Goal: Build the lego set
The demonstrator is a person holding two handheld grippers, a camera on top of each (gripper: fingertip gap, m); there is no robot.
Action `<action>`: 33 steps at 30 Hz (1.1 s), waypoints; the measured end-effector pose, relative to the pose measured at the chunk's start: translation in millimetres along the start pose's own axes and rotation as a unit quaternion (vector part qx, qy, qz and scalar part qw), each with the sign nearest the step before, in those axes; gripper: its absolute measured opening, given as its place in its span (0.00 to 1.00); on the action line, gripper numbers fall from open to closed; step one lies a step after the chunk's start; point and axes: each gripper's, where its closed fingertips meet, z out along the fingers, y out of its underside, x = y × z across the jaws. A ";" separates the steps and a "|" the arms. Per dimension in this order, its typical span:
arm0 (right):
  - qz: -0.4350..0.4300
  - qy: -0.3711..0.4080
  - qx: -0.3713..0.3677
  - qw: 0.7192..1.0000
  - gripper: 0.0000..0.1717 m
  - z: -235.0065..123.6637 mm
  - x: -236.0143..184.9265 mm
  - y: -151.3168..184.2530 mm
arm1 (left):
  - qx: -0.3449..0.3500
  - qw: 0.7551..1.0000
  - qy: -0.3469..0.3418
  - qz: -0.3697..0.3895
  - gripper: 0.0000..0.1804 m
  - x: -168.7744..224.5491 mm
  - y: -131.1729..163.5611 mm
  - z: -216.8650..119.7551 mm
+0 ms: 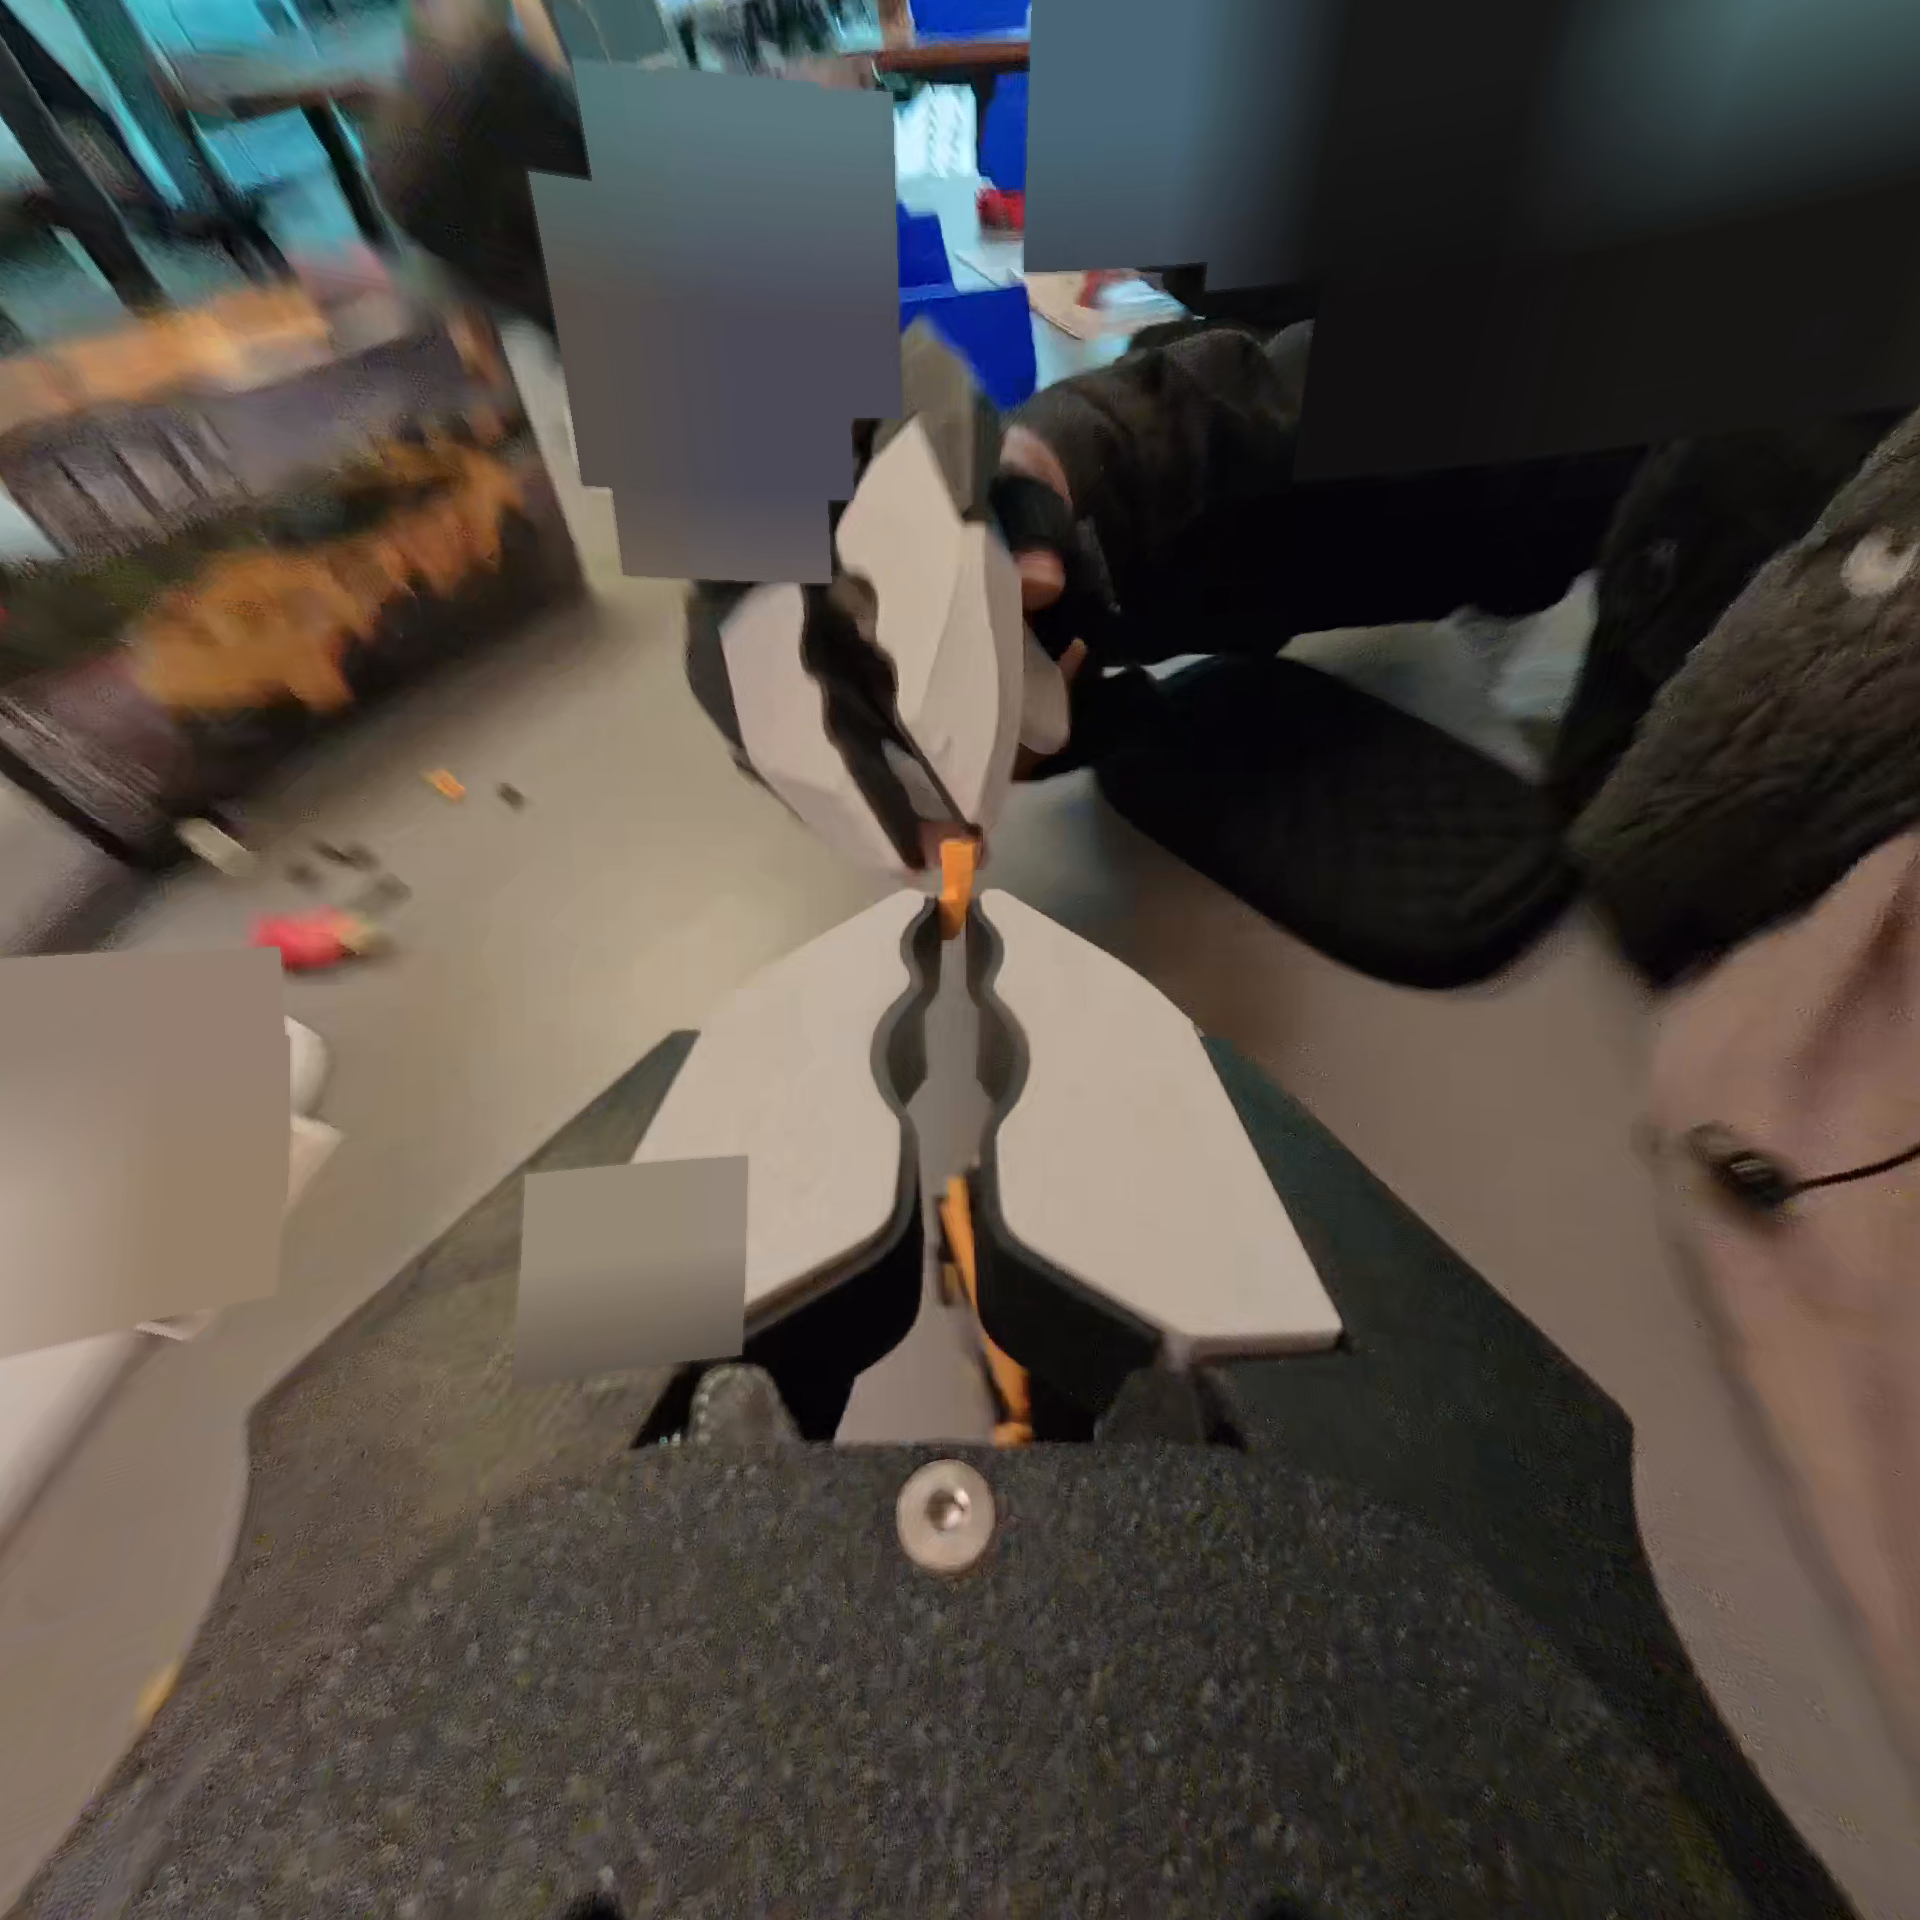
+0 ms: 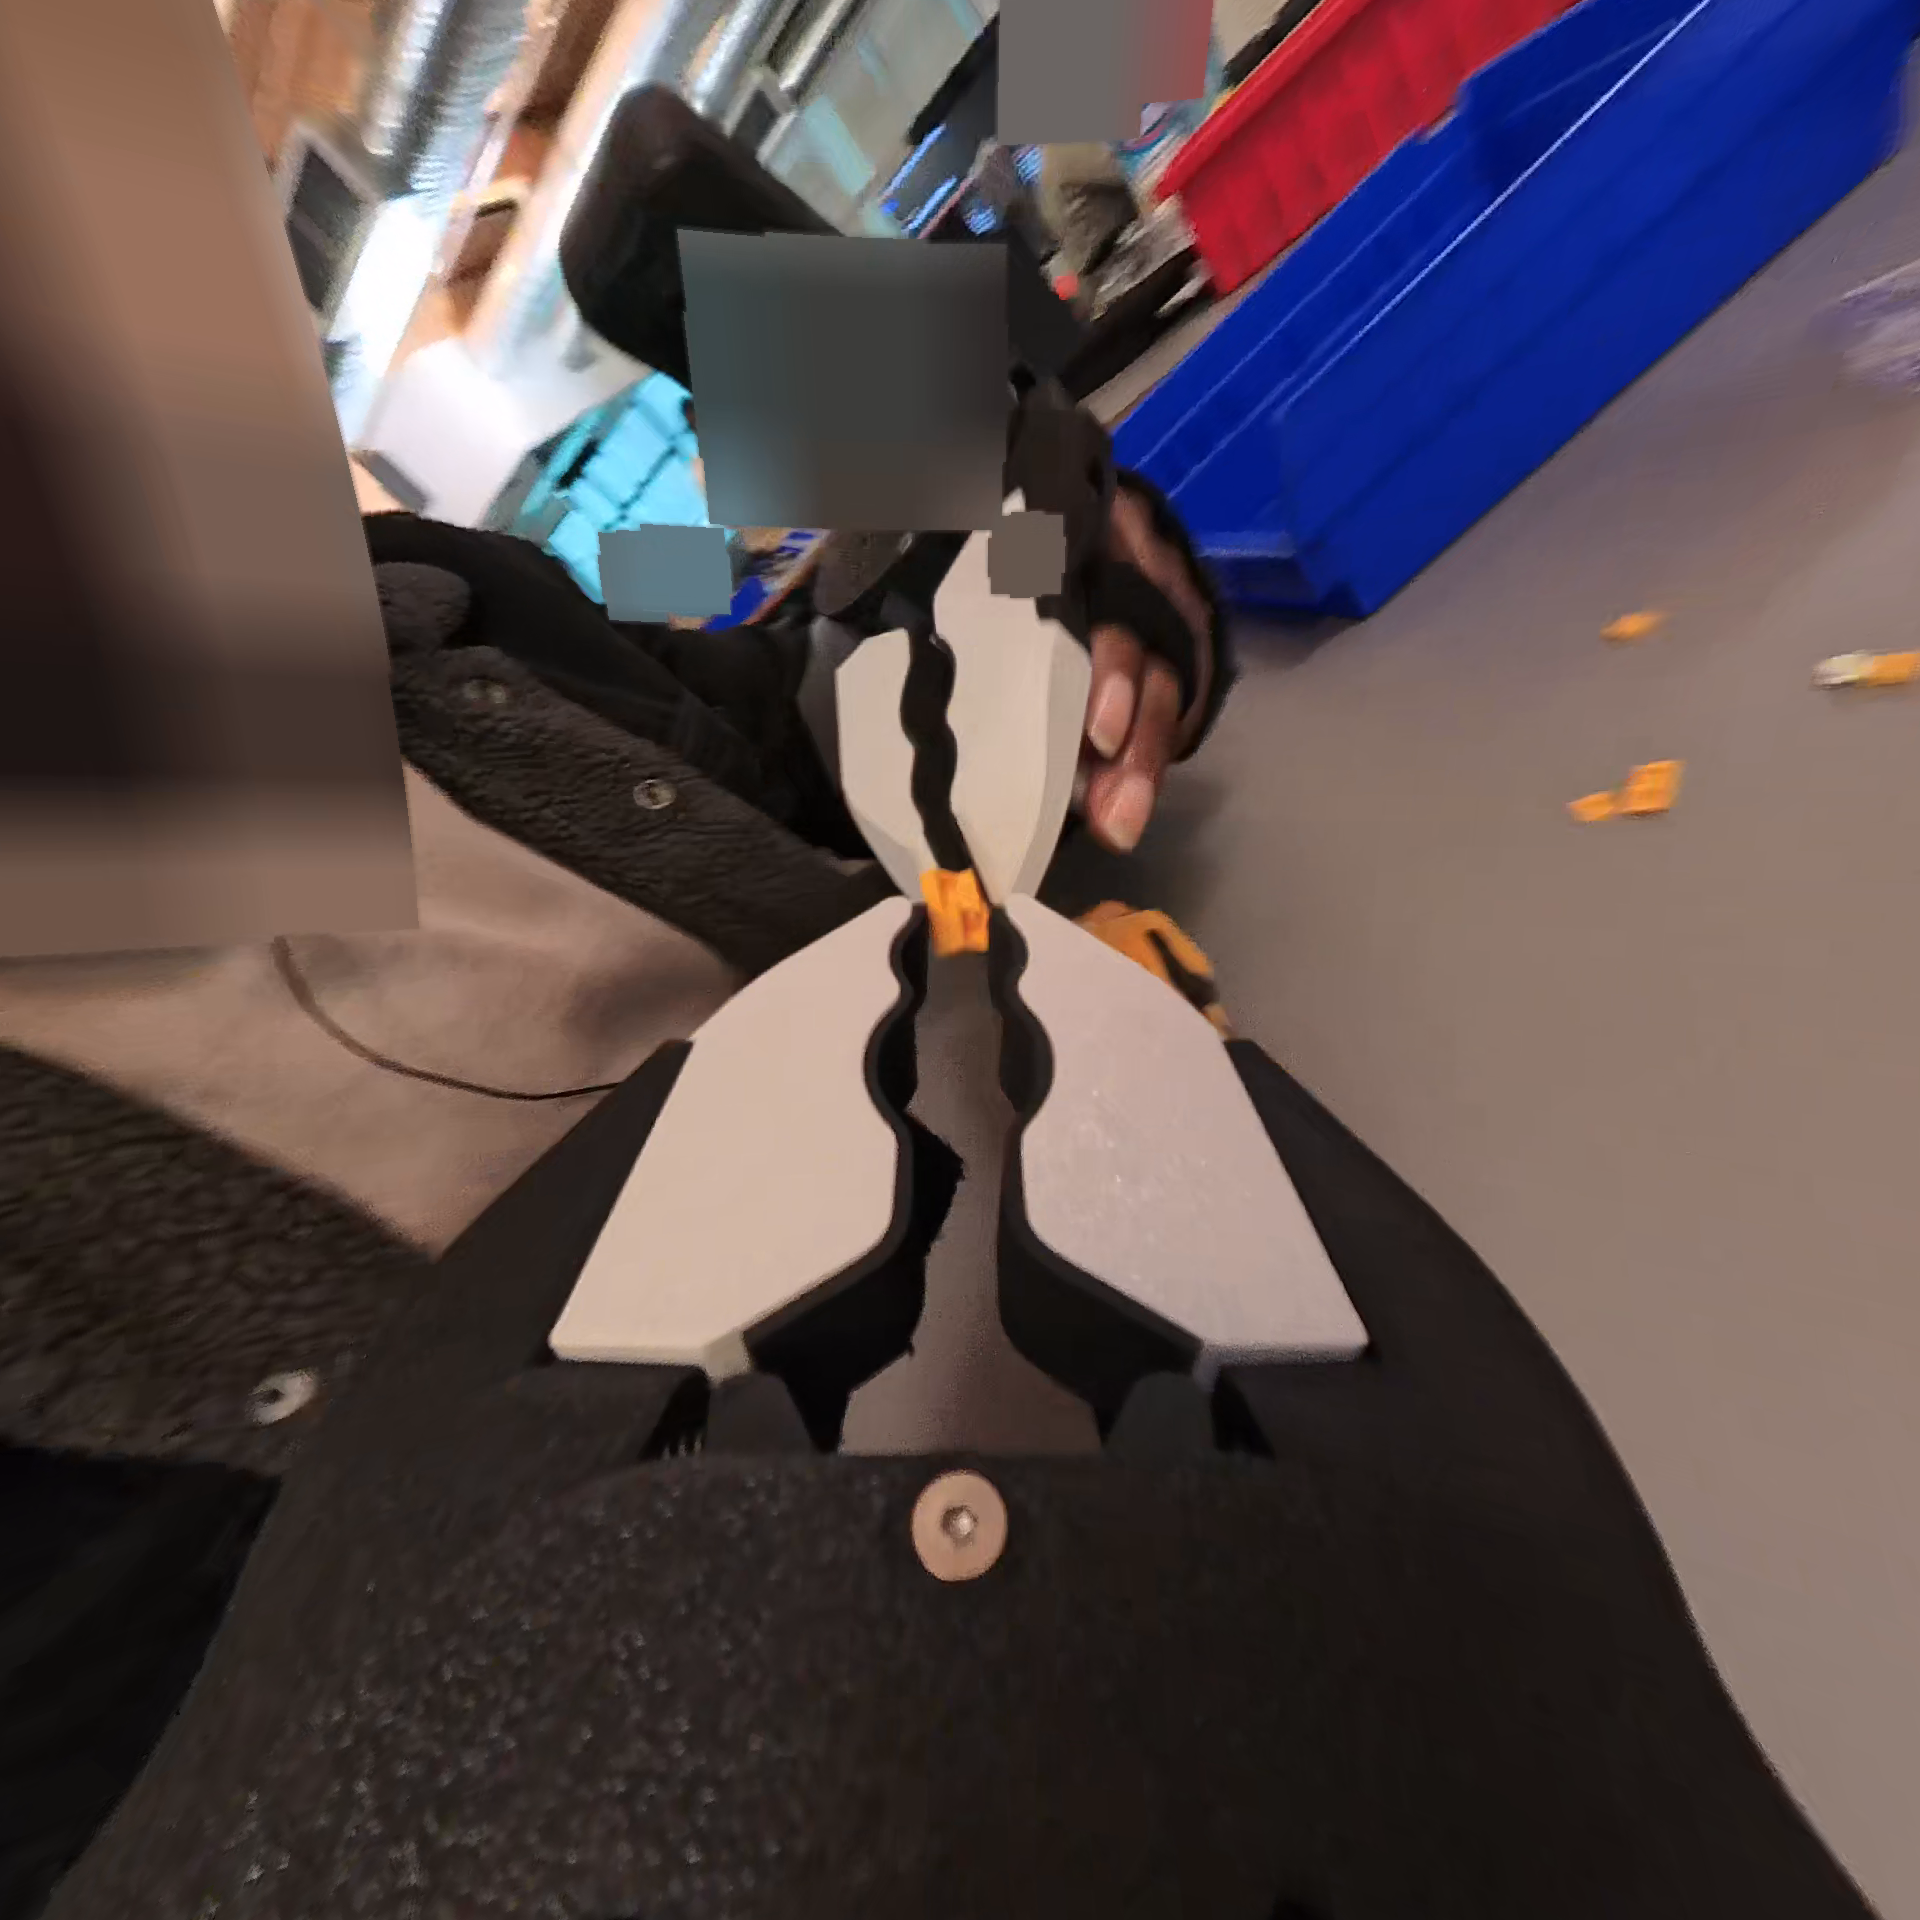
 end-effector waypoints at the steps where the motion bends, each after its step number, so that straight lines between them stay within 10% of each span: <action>1: -0.018 0.026 0.008 0.999 0.06 -3.6 4.9 -2.3 | -0.007 0.998 0.023 -0.065 0.02 -1.7 4.6 0.4; 8: -0.210 0.188 -0.077 0.956 0.08 -7.3 23.5 6.7 | 0.003 0.896 0.195 -0.399 0.02 -10.7 17.5 1.5; 18: -0.429 0.252 -0.279 0.822 0.13 1.3 43.2 25.0 | -0.055 0.841 0.282 -0.458 0.02 -3.3 30.6 13.8; 33: -0.355 0.256 -0.203 0.876 0.10 5.3 46.4 25.0 | -0.005 0.824 0.276 -0.494 0.04 -14.6 34.2 6.6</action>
